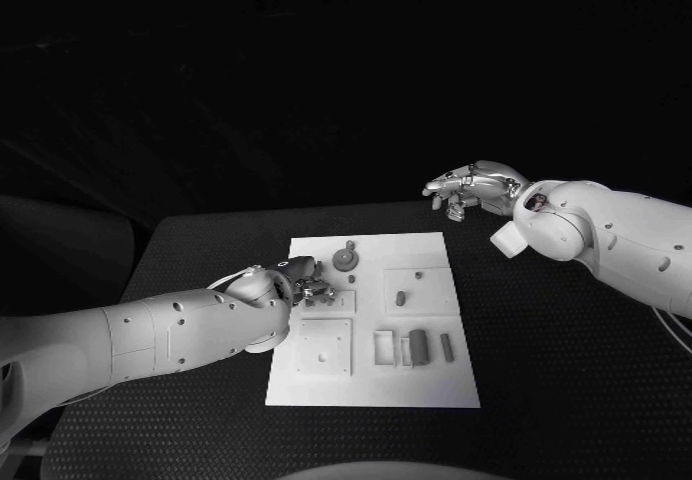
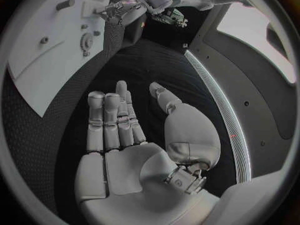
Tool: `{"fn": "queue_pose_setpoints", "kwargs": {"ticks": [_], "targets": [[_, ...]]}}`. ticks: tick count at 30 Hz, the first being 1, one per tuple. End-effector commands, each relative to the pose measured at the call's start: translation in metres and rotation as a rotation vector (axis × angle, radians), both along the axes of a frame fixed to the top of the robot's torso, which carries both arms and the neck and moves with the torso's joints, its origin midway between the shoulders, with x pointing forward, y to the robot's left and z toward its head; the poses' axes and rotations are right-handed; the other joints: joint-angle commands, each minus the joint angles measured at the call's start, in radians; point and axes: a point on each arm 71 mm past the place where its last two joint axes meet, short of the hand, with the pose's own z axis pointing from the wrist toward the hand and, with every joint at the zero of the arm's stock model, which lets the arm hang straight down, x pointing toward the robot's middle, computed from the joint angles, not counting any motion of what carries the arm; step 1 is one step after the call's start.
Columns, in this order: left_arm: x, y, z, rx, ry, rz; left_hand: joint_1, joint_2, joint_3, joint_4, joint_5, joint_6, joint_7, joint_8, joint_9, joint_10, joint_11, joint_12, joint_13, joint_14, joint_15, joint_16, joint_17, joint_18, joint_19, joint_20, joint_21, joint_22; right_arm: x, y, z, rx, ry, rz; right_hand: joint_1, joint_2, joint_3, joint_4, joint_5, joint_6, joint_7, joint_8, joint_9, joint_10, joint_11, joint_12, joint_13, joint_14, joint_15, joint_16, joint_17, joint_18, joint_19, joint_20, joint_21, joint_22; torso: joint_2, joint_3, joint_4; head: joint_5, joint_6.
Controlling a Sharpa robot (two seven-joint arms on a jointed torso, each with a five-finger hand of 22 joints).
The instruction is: Assemble the parts on the task board
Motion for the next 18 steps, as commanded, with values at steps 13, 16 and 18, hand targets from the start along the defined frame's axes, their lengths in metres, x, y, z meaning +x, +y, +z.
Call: {"fn": "queue_pose_setpoints", "kwargs": {"ticks": [13,16,18], "targets": [[-0.0056,-0.0004,-0.0071,0.052,0.064,-0.033,0.017,0.016,0.090,0.079,0.007,0.079,-0.002,0.006,0.001,0.026,-0.018,-0.001,0.001,0.010,-0.020,0.004,-0.001,0.039,0.005,-0.003,0.000,0.015,-0.0006,0.0008,0.0001,0.000,0.000,0.019,-0.006,0.004,0.001,0.004,0.004,0.003,0.005,0.003,0.001,-0.001,-0.006,0.005,0.000,-0.002,-0.005,0.003,-0.002,0.047,0.000,-0.004,-0.005,0.009,0.000,0.0000,0.0002,-0.002,-0.005],[-0.0056,0.0005,-0.0069,0.055,0.061,-0.031,0.018,0.016,0.091,0.077,0.016,0.080,-0.002,0.007,0.002,0.027,-0.018,0.000,0.001,0.011,-0.020,0.005,-0.002,0.038,0.006,-0.002,0.001,0.015,-0.0006,0.0006,0.0000,0.000,0.001,0.020,-0.006,0.004,0.001,0.004,0.004,0.003,0.005,0.003,0.001,-0.001,-0.006,0.005,0.000,-0.002,-0.005,0.003,-0.002,0.047,0.000,-0.004,-0.005,0.009,0.000,0.0000,0.0001,-0.002,-0.005],[-0.0055,0.0011,-0.0069,0.057,0.061,-0.030,0.019,0.016,0.092,0.075,0.023,0.081,-0.003,0.007,0.002,0.028,-0.019,0.001,0.002,0.012,-0.020,0.006,-0.002,0.038,0.007,-0.001,0.001,0.016,-0.0005,0.0005,0.0000,-0.001,0.001,0.019,-0.006,0.004,0.001,0.004,0.004,0.003,0.005,0.003,0.001,-0.001,-0.006,0.005,0.000,-0.002,-0.005,0.003,-0.002,0.047,0.000,-0.004,-0.005,0.009,0.000,0.0000,0.0004,-0.002,-0.006]]}}
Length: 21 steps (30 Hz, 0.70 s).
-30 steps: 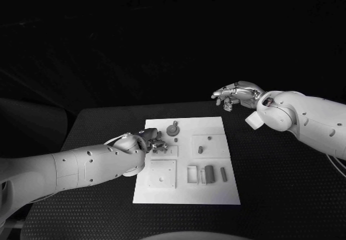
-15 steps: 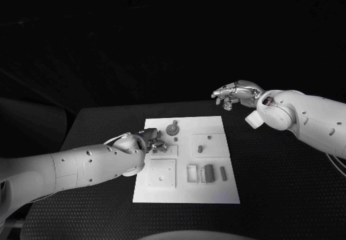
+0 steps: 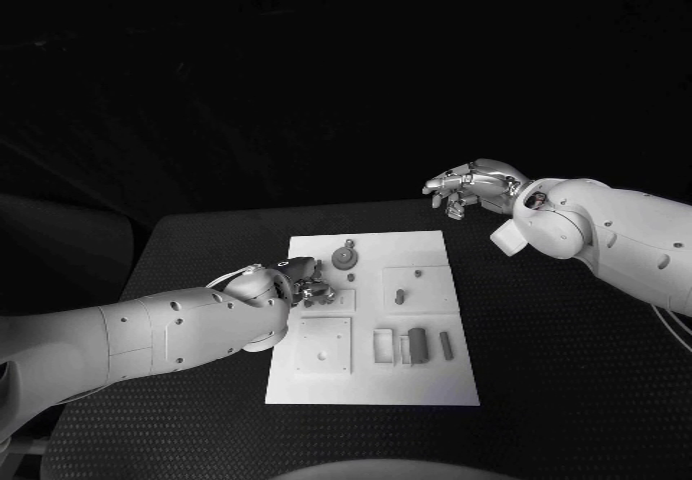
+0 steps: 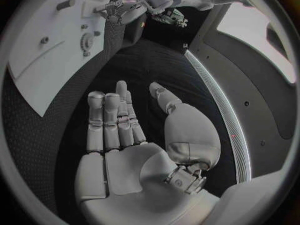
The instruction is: Assemble the parts on the task board
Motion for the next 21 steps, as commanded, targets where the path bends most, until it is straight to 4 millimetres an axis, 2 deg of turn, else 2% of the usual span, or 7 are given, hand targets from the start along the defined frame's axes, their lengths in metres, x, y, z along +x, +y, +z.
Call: {"fn": "queue_pose_setpoints", "kwargs": {"ticks": [1,21], "targets": [[-0.0035,0.0017,-0.0068,0.038,0.041,-0.007,0.019,0.016,0.092,0.075,0.009,0.078,-0.004,0.003,0.001,0.026,-0.017,0.001,0.001,0.010,-0.019,0.007,-0.001,0.038,0.007,-0.002,0.001,0.016,-0.0007,0.0012,0.0001,0.000,0.000,0.020,-0.007,0.004,0.001,0.004,0.004,0.003,0.005,0.003,0.002,-0.001,-0.006,0.005,0.000,-0.002,-0.005,0.003,-0.001,0.047,0.001,-0.005,-0.005,0.009,0.000,-0.0003,0.0005,0.001,-0.001],[-0.0021,0.0080,-0.0073,0.045,0.042,0.009,0.019,0.016,0.091,0.075,0.010,0.079,-0.004,0.004,0.002,0.026,-0.017,0.002,0.002,0.011,-0.019,0.008,-0.001,0.037,0.008,-0.001,0.002,0.016,-0.0003,0.0007,-0.0004,-0.001,0.003,0.019,-0.009,0.005,0.002,0.005,0.004,0.003,0.005,0.003,0.002,-0.002,-0.006,0.006,0.000,-0.003,-0.005,0.002,-0.002,0.047,0.001,-0.005,-0.006,0.009,0.000,0.0001,-0.0004,0.001,-0.003]]}}
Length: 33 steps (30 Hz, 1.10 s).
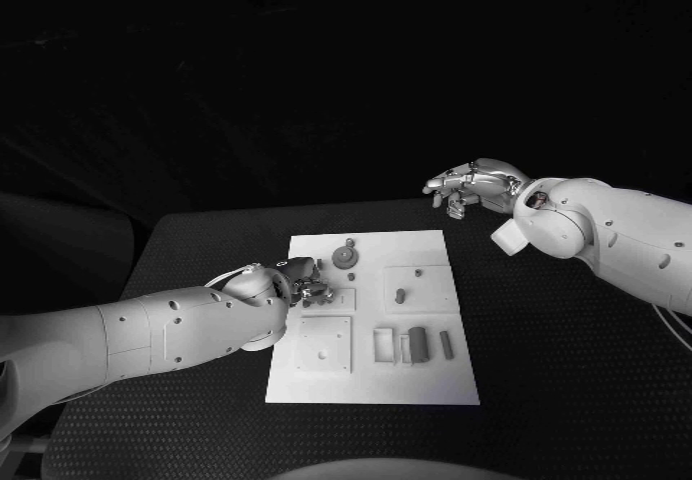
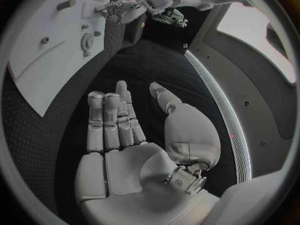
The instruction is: Assemble the parts on the task board
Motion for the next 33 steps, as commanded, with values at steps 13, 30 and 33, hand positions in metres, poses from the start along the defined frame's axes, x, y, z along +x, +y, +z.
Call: {"fn": "queue_pose_setpoints", "kwargs": {"ticks": [13,30,33], "targets": [[-0.0020,0.0056,-0.0076,0.028,0.052,0.015,0.018,0.016,0.091,0.076,0.004,0.077,-0.004,0.007,0.001,0.026,-0.016,0.003,0.002,0.010,-0.018,0.005,-0.001,0.037,0.008,-0.001,0.002,0.016,-0.0005,0.0019,-0.0003,-0.001,0.003,0.021,-0.009,0.005,0.002,0.004,0.004,0.002,0.005,0.003,0.001,-0.002,-0.006,0.007,0.000,-0.003,-0.005,0.002,-0.002,0.047,0.000,-0.007,-0.006,0.009,-0.001,0.0014,-0.0008,-0.003,-0.001],[-0.0014,0.0072,-0.0083,0.019,0.060,0.021,0.020,0.016,0.092,0.073,0.014,0.082,-0.006,0.010,0.003,0.030,-0.018,0.008,0.005,0.013,-0.019,0.011,-0.001,0.036,0.011,0.000,0.004,0.017,-0.0004,0.0007,-0.0008,-0.002,0.005,0.022,-0.010,0.005,0.003,0.004,0.004,0.002,0.005,0.002,0.001,-0.003,-0.006,0.007,0.000,-0.003,-0.005,0.003,-0.002,0.047,0.000,-0.007,-0.006,0.009,0.000,0.0007,0.0003,-0.013,-0.001],[-0.0014,0.0074,-0.0081,0.018,0.058,0.022,0.020,0.016,0.093,0.072,0.015,0.082,-0.007,0.011,0.003,0.030,-0.019,0.008,0.005,0.013,-0.019,0.011,-0.001,0.036,0.011,0.001,0.005,0.017,-0.0004,0.0004,-0.0008,-0.003,0.005,0.021,-0.010,0.005,0.003,0.003,0.004,0.002,0.005,0.002,0.001,-0.003,-0.006,0.007,0.000,-0.003,-0.005,0.003,-0.002,0.047,0.000,-0.007,-0.007,0.010,0.000,0.0002,0.0003,-0.013,-0.001]]}}
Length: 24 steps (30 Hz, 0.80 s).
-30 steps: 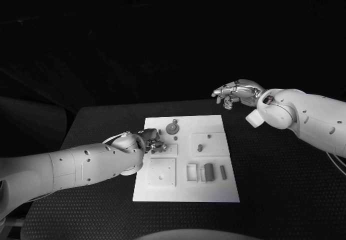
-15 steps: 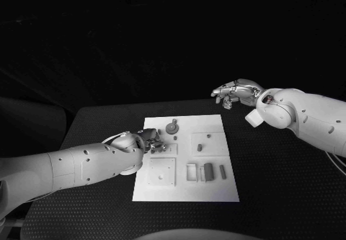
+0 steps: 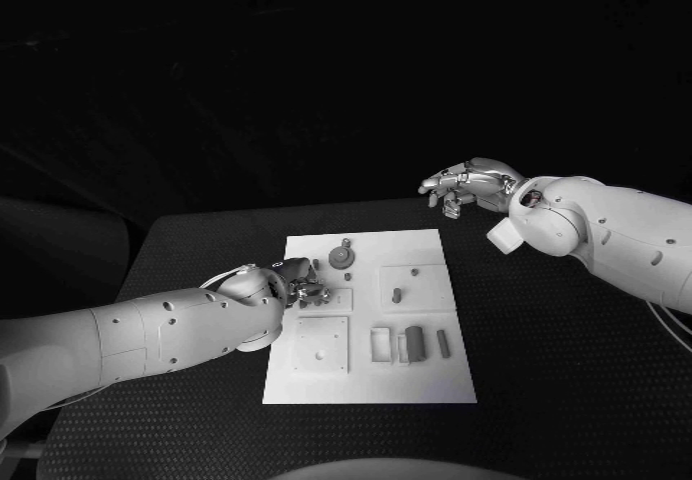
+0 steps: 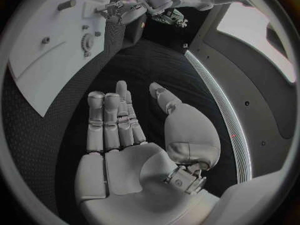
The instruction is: Assemble the parts on the task board
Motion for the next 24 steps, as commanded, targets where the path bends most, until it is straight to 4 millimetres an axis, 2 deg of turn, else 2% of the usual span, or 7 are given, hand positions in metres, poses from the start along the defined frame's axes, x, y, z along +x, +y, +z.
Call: {"fn": "queue_pose_setpoints", "kwargs": {"ticks": [1,24], "targets": [[-0.0022,0.0062,-0.0074,0.027,0.044,0.018,0.020,0.016,0.093,0.072,0.003,0.081,-0.007,0.004,0.002,0.026,-0.022,0.004,0.002,0.013,-0.019,0.003,-0.001,0.036,0.006,0.001,0.005,0.017,-0.0006,0.0012,-0.0001,-0.001,0.001,0.019,-0.006,0.001,0.003,0.003,0.004,0.002,0.005,0.002,0.002,-0.001,-0.005,0.004,0.000,-0.003,-0.005,0.003,-0.001,0.047,0.001,-0.009,-0.007,0.010,0.001,-0.0005,0.0001,-0.001,0.000],[-0.0030,0.0071,-0.0087,0.033,0.064,0.017,0.024,0.015,0.095,0.069,0.008,0.082,-0.008,0.006,0.004,0.026,-0.023,0.007,0.004,0.013,-0.020,0.007,-0.001,0.036,0.007,0.002,0.006,0.017,-0.0004,0.0008,-0.0004,-0.002,0.002,0.019,-0.007,0.001,0.004,0.003,0.004,0.001,0.005,0.002,0.002,-0.002,-0.005,0.004,-0.001,-0.003,-0.005,0.003,-0.001,0.047,0.002,-0.009,-0.007,0.010,0.000,-0.0005,-0.0001,0.000,-0.003]]}}
